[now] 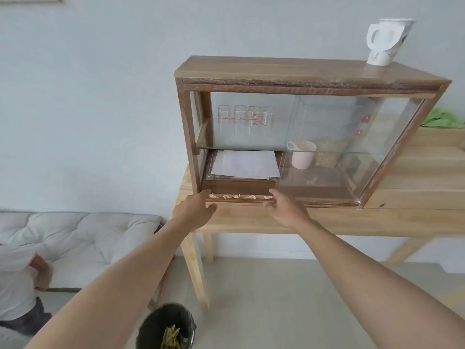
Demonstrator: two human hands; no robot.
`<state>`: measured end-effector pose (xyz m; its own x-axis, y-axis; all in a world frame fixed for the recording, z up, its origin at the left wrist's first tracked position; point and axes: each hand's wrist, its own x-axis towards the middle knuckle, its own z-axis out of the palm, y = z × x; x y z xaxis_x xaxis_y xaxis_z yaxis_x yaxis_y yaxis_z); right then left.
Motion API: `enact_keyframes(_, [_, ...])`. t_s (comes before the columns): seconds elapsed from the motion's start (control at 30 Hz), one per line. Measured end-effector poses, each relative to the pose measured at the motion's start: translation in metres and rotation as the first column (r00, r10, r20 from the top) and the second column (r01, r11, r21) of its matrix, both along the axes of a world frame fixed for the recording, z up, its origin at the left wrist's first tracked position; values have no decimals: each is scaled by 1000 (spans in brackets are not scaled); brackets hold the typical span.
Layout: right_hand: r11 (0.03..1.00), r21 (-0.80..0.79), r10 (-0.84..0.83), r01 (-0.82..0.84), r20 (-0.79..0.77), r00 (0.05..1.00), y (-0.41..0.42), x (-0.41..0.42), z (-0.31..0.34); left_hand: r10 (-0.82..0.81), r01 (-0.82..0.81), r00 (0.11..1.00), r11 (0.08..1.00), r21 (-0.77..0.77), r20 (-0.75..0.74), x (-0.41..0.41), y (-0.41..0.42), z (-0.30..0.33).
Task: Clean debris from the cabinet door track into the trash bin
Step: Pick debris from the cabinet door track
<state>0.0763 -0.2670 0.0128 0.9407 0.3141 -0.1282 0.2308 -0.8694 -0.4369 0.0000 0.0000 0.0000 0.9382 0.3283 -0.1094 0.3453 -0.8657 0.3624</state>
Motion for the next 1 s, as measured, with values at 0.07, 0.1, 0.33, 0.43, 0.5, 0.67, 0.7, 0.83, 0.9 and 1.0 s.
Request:
enact_keyframes(0.07, [999, -21, -27, 27, 16, 1000, 3, 11, -5, 9, -10, 1000, 1000, 22, 30, 12, 5, -6])
enact_keyframes(0.1, [999, -39, -32, 33, 18, 999, 4, 15, -9, 19, -19, 999, 999, 25, 30, 17, 7, -11])
enact_keyframes(0.33, [991, -118, -54, 59, 50, 997, 8, 29, -31, 93, -94, 995, 995, 45, 19, 36, 18, -32])
enact_keyframes(0.43, [991, -87, -83, 97, 154, 985, 6, 33, -41, 111, -114, 993, 989, 91, 39, 39, 23, -39])
enact_keyframes(0.5, [991, -51, -109, 123, 209, 972, 5, 35, -45, 106, -112, 993, 987, 116, 58, 39, 26, -41])
enact_keyframes(0.67, [988, 24, -154, 153, 253, 955, 7, 41, -52, 68, -88, 988, 986, 143, 138, 44, 31, -38])
enact_keyframes(0.7, [987, 36, -160, 156, 253, 954, 8, 41, -53, 62, -82, 987, 987, 139, 145, 43, 30, -38])
enact_keyframes(0.83, [983, 89, -177, 161, 237, 955, 13, 41, -53, 36, -56, 979, 994, 94, 200, 40, 26, -37])
enact_keyframes(0.9, [981, 109, -180, 159, 226, 957, 15, 41, -52, 4, -19, 967, 998, 54, 255, 39, 23, -37])
enact_keyframes(1.0, [978, 137, -186, 159, 215, 959, 18, 40, -50, -47, 47, 943, 999, 9, 328, 38, 16, -36])
